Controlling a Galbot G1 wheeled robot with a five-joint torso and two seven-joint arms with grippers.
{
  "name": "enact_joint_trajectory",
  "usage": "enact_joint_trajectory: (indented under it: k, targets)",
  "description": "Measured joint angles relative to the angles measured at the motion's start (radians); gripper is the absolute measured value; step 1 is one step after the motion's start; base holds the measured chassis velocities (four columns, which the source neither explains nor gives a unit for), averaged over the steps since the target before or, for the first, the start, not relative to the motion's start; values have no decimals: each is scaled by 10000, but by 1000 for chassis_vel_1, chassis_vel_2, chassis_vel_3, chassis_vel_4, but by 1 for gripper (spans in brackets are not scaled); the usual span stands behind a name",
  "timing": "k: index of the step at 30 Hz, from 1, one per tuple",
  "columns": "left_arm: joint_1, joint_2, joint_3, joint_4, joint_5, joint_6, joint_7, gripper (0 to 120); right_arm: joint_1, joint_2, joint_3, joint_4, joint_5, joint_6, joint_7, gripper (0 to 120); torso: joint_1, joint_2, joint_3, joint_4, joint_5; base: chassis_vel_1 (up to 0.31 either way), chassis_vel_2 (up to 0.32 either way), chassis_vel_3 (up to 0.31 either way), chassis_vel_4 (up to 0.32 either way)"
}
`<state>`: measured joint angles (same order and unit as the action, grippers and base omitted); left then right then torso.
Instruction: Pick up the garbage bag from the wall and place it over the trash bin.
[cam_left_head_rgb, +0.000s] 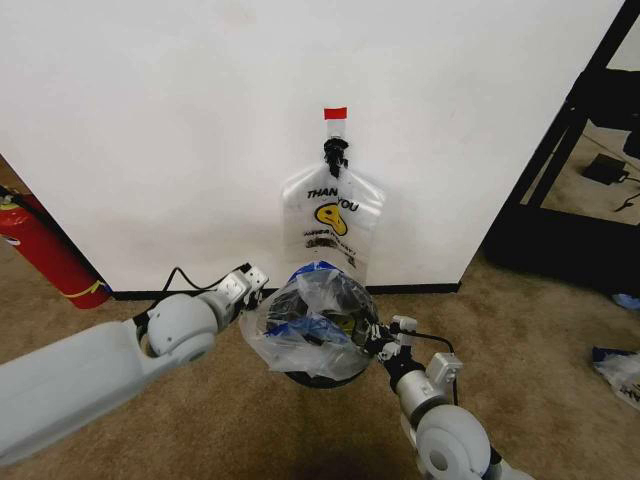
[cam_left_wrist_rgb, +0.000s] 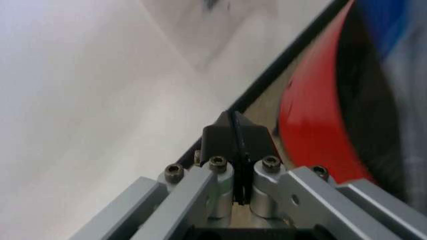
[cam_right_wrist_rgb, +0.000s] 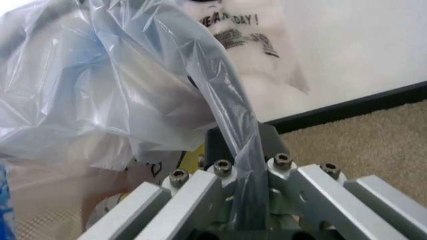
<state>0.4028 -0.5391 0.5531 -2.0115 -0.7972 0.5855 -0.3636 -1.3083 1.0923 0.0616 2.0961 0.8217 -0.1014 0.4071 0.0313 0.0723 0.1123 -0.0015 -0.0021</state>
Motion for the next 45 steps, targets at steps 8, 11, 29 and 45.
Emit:
enact_joint_trajectory:
  k: [8,11,29,45]
  targets:
    - [-456,-88,-255,-579,-430,-335,-992,10,26,263,-56,-251,-48,-161,255,0,1,0,1,-4,4,0,0,0,0]
    - [-416,147,-450,-995,-433,-260,-1199,20,33,321,20,-415,-94,-187,350,0,0,0,1,-1,5,0,0,0,0]
    - [-345,109,-565,-4063,-5022,1489,-2145,87,72,116,286,-576,-777,-174,476,0,0,0,1,-4,1,0,0,0,0]
    - [-441,-235,-356,-2598,-6225,1502,-2790,75,267,26,113,-486,-612,-301,556,0,1,0,1,0,2,0,0,0,0]
